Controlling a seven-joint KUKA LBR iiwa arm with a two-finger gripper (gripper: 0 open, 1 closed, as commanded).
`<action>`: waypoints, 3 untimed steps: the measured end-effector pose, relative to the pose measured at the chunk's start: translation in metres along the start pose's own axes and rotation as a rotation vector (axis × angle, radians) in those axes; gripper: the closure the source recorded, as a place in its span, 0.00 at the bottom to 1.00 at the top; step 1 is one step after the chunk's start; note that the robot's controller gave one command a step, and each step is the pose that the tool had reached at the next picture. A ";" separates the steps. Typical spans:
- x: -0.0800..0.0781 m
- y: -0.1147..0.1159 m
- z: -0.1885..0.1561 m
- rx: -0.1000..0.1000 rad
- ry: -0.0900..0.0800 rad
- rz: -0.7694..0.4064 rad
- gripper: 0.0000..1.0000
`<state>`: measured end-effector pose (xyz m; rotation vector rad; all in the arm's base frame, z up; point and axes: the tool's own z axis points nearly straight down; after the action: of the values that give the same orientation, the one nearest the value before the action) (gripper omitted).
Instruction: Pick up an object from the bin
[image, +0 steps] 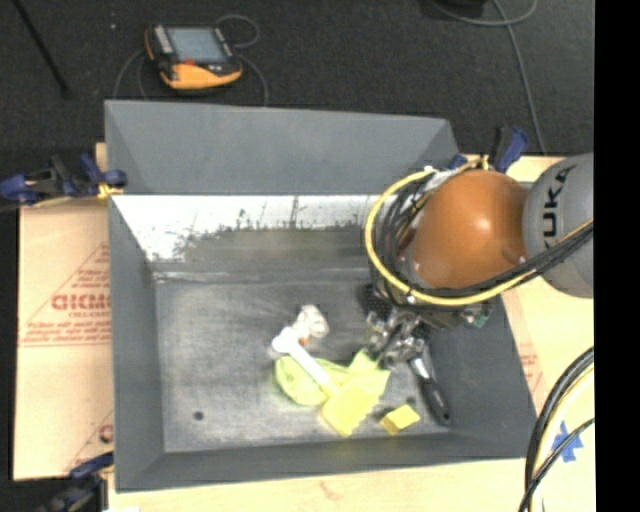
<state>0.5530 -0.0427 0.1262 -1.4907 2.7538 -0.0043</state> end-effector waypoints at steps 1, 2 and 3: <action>0.040 0.019 0.033 -0.003 0.008 -0.276 1.00; 0.057 0.020 0.052 -0.007 0.007 0.062 0.00; 0.058 0.019 0.054 -0.006 0.006 0.071 0.00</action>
Offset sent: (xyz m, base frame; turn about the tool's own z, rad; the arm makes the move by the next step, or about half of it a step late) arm -0.0487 -0.0385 -0.0562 0.0719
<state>0.5057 -0.0809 0.0717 -1.3949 2.8123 0.0002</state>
